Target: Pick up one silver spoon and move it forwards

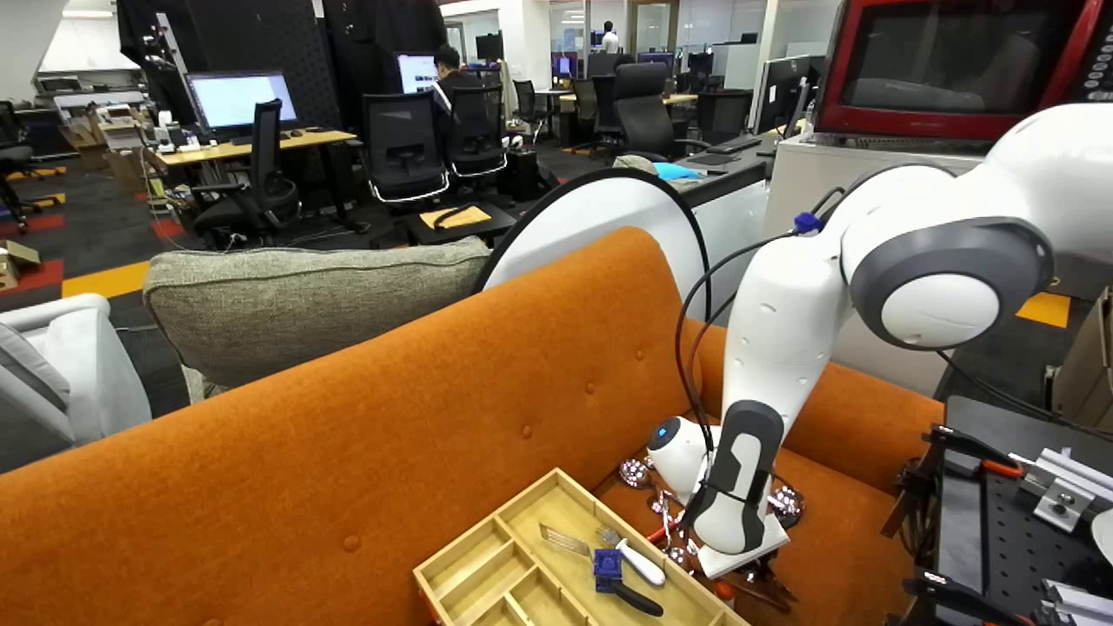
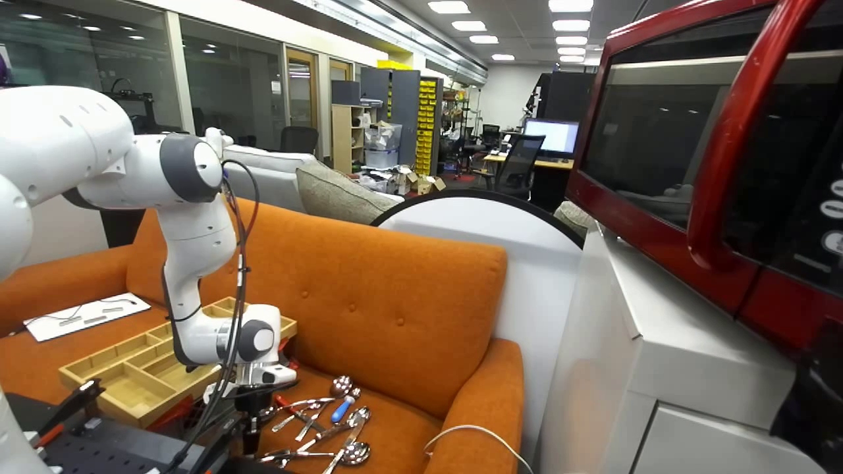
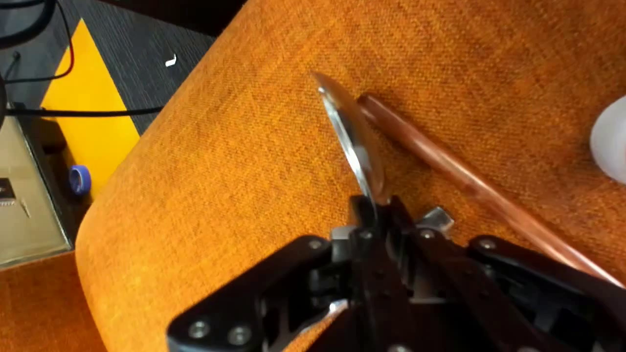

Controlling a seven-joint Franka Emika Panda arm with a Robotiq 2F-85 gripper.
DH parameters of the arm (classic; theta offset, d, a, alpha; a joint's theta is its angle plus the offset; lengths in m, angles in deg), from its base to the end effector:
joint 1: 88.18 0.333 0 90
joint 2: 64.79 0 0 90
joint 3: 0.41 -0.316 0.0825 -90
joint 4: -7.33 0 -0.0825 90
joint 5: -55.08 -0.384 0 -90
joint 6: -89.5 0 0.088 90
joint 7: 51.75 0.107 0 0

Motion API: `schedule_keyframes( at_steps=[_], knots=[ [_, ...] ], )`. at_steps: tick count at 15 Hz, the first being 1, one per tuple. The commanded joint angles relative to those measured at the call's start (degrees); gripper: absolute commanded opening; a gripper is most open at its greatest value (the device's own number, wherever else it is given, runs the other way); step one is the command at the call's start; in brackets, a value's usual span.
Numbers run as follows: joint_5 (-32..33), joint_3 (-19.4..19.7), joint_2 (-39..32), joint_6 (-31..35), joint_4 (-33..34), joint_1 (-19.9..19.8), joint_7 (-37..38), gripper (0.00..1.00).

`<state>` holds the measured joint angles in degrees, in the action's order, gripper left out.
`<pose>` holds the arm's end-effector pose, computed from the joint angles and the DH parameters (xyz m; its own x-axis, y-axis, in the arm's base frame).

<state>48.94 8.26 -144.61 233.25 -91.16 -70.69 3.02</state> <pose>0.4380 0.0404 -0.2048 0.6185 -0.7606 -0.1976 -0.5854 -0.6137 0.5297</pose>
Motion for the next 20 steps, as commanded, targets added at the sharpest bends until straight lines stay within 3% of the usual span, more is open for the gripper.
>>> schedule_keyframes(
  at_steps=[1, 4, 5, 8, 15, 20],
  knots=[
    [-1.9, -2.1, -3.3, -4.9, 5.8, -3.6, 0.1, 0.03],
    [-2.1, -2.1, -4.0, -7.3, 7.8, -4.2, 1.1, 0.06],
    [-2.3, -2.2, -3.8, -7.9, 8.0, -4.7, 1.4, 0.35],
    [-2.8, -2.3, -2.9, -7.9, 7.3, -5.6, 1.5, 0.48],
    [-5.3, -2.4, 3.3, -3.3, 0.2, -8.8, 0.3, 0.98],
    [-7.6, -3.4, 9.7, 2.3, -6.0, -10.6, -0.7, 1.0]
  ],
)
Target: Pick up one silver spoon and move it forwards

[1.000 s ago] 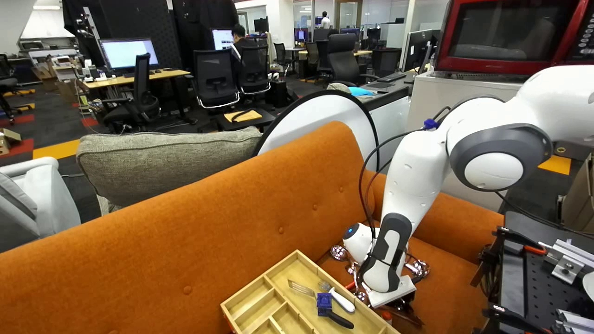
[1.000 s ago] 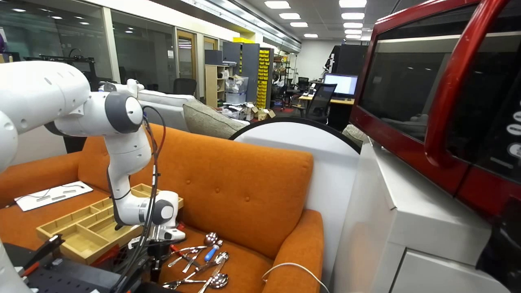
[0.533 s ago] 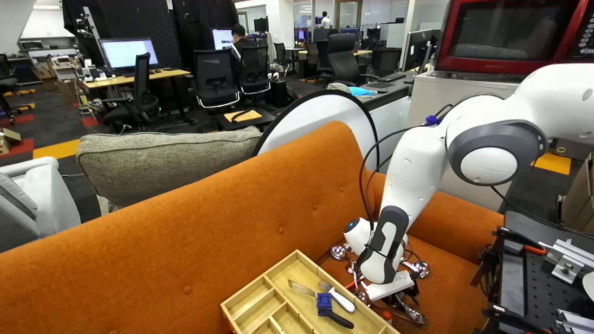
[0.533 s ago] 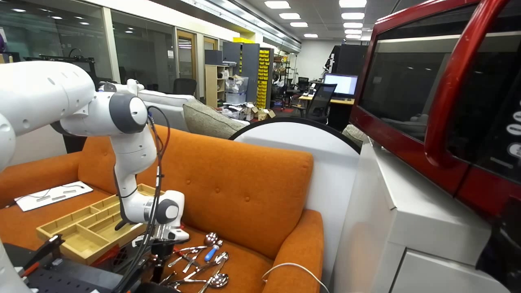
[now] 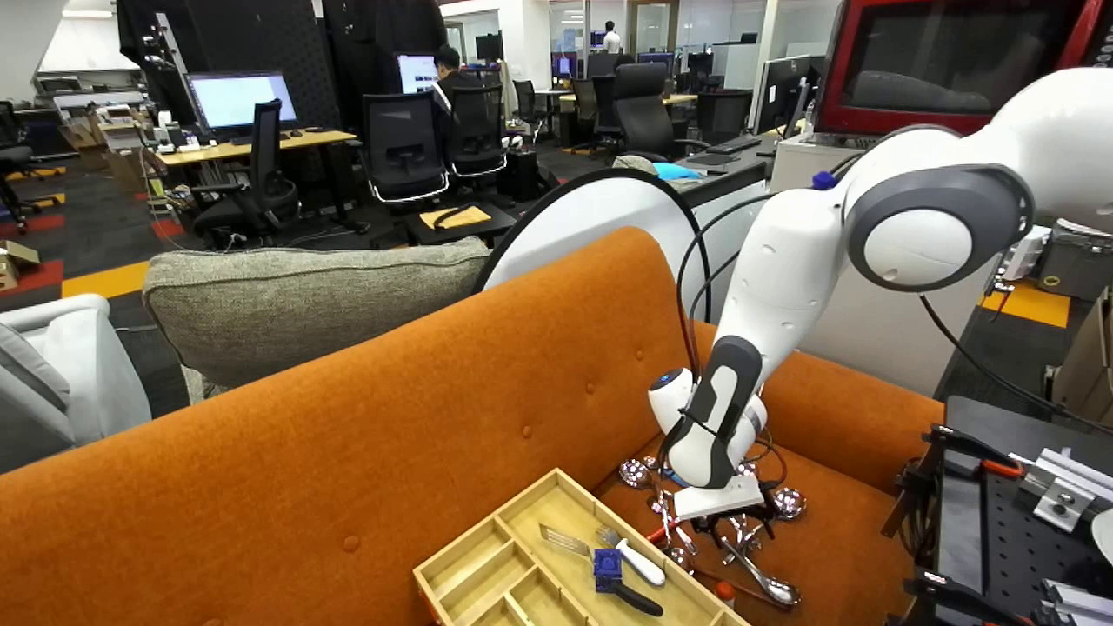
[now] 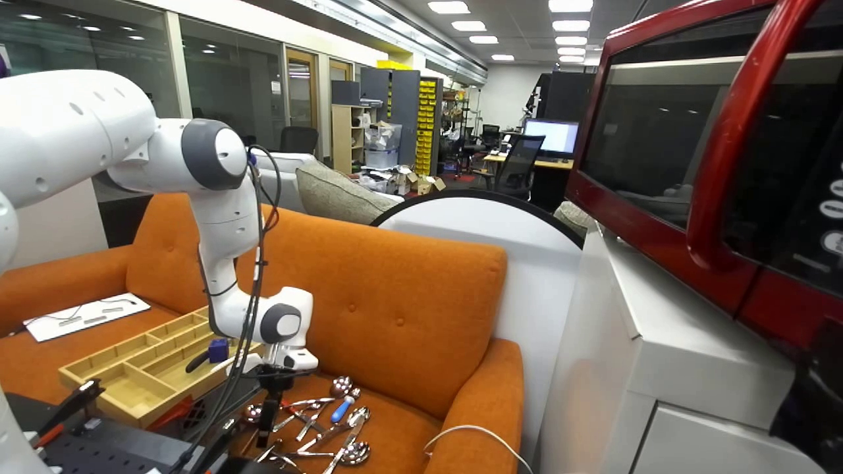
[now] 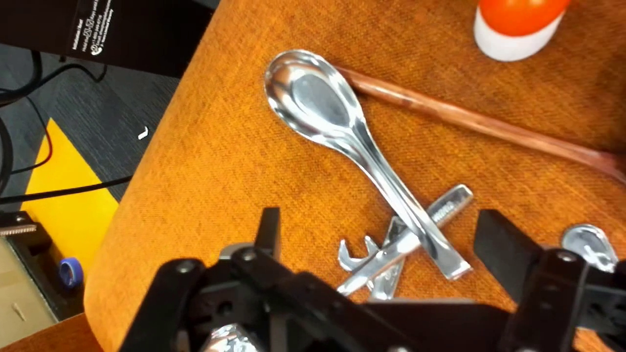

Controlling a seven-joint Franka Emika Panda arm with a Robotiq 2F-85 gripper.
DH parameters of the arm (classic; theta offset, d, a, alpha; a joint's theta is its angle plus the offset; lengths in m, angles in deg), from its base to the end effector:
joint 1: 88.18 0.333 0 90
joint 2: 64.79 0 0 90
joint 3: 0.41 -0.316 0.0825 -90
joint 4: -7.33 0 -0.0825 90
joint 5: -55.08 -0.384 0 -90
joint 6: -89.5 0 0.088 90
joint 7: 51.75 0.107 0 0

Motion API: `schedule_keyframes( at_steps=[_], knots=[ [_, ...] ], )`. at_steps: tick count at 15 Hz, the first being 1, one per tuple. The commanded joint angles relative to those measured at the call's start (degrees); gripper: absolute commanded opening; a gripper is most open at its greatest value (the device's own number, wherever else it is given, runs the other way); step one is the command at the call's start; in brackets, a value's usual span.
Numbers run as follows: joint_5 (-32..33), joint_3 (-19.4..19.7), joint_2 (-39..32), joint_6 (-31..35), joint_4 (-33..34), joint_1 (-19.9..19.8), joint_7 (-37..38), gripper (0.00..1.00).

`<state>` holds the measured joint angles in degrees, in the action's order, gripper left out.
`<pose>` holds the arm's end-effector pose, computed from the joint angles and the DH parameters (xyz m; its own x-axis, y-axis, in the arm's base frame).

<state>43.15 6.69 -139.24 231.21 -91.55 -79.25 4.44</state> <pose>0.4767 -0.0022 -0.1663 0.4064 -0.8910 -0.2024 -0.7590 -0.4525 0.4681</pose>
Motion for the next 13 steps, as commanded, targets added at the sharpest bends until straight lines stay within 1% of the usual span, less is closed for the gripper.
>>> schedule_keyframes(
  at_steps=[1, 4, 5, 6, 7, 8, 13],
  knots=[
    [-2.3, -2.2, 5.5, 5.8, -7.0, -2.3, -2.2, 1.0],
    [-3.9, -2.9, 9.4, 10.1, -11.5, -2.9, -2.5, 1.0],
    [-4.6, -3.1, 10.9, 10.8, -13.2, -3.2, -2.6, 1.0],
    [-4.8, -3.3, 12.5, 10.1, -14.7, -3.5, -2.9, 1.0],
    [-3.6, -1.4, 8.6, 8.2, -10.0, -1.1, -0.8, 1.0],
    [-3.6, -1.4, 9.5, 8.1, -10.8, -1.2, -0.8, 1.0],
    [-3.6, -1.4, 8.5, 8.2, -10.2, -1.0, -0.8, 1.0]
  ],
)
